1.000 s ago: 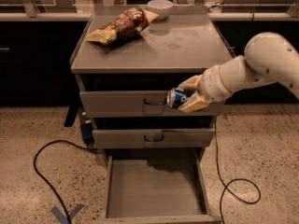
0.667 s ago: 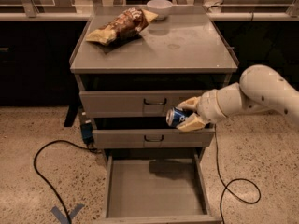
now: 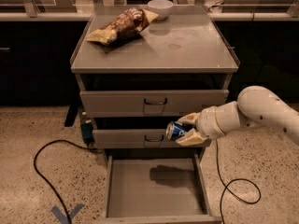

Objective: Place pepsi can into bottom drawer

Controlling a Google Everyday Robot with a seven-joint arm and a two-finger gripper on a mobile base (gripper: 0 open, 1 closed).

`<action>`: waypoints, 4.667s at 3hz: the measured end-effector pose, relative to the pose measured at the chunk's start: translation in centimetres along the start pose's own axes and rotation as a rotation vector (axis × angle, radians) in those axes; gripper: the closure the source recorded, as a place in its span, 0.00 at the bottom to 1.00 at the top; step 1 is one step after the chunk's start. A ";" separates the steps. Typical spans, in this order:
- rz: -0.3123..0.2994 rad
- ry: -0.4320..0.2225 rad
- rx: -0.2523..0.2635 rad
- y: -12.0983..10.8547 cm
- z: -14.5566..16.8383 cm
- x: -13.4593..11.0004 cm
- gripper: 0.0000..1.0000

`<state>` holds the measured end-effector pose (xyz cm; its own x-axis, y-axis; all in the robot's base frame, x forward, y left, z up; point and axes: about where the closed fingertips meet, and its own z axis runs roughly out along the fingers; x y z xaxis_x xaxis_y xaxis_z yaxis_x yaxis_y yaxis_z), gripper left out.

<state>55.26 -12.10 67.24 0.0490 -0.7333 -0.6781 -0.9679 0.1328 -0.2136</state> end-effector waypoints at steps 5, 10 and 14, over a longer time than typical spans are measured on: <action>0.253 -0.074 -0.061 10.7 18.2 12.1 1.00; 0.423 -0.053 -0.026 11.9 34.5 26.9 1.00; 0.518 -0.089 -0.092 11.5 40.1 30.3 1.00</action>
Offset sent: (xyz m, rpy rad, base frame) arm -0.0400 0.0291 -0.1887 0.0979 0.1221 -0.0799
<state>55.46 -6.10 16.03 -0.4239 -0.5276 -0.7362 -0.8884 0.4002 0.2248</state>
